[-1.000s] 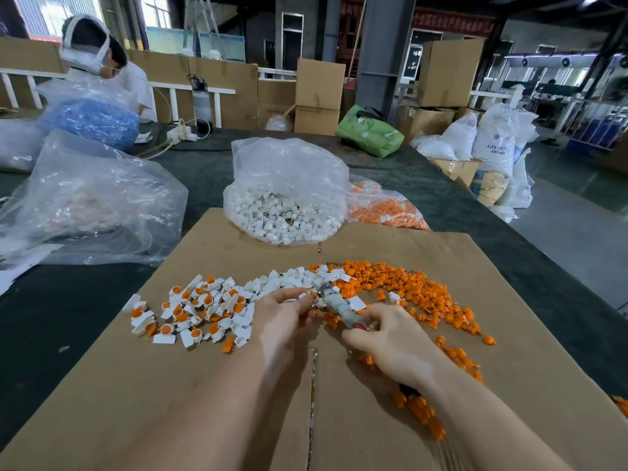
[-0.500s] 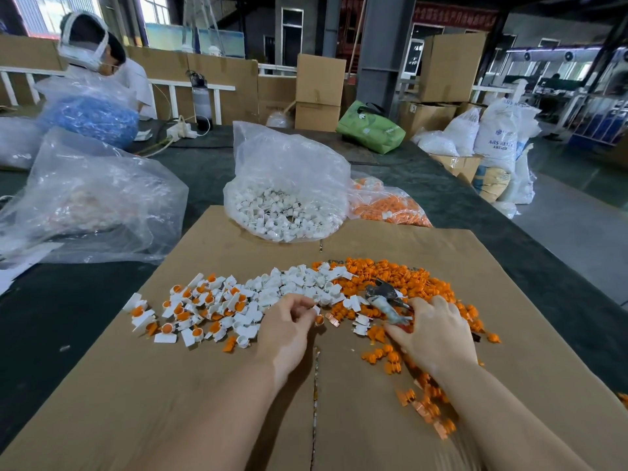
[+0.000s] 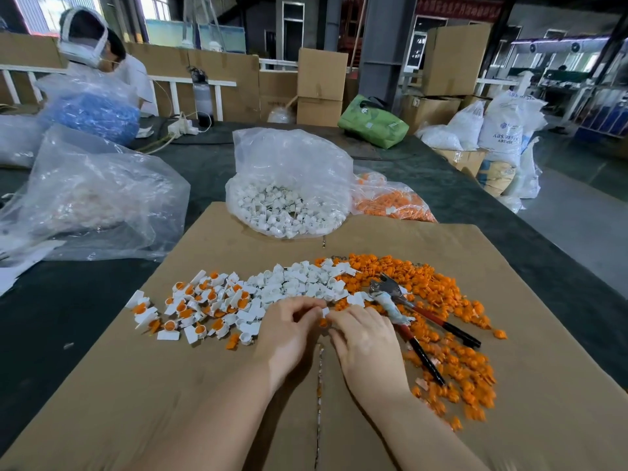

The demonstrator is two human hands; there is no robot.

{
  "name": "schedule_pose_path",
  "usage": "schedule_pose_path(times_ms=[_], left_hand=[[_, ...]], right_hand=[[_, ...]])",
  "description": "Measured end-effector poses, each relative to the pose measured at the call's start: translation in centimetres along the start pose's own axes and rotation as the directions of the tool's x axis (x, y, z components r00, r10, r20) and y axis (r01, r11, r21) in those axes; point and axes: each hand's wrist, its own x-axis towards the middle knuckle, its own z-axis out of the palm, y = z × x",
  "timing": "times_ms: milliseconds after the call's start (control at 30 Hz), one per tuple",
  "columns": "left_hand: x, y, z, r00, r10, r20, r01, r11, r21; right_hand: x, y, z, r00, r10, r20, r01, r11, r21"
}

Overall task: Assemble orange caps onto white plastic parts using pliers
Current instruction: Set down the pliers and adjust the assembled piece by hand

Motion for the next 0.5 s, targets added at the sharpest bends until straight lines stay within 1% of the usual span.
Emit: schedule_pose_path(times_ms=[100,167,233,333,500], left_hand=[[-0.48,-0.37,-0.51,0.996,-0.007,0.083,0.007,1.000,0.004],[-0.72,-0.56,-0.53,0.990,0.037,0.139,-0.049,0.995,0.083],[-0.84,-0.51,-0.25,0.988,0.092,0.127,-0.113,0.980,0.164],[-0.86,-0.23,0.18,0.989,0.123,0.076,-0.135,0.974,0.182],[-0.98,-0.25,0.27,0.988,0.130,0.080,-0.144,0.971,0.193]], right_hand=[[-0.01,0.12,0.36,0.996,0.092,0.008,-0.092,0.992,0.085],[0.03,0.03,0.44,0.997,0.081,0.001,-0.081,0.992,0.093],[-0.01,-0.10,0.28,0.998,0.059,-0.016,-0.057,0.993,0.107],[-0.24,0.05,0.08,0.996,0.083,-0.024,-0.079,0.987,0.143],[-0.44,0.09,0.09,0.997,0.080,-0.023,-0.075,0.984,0.162]])
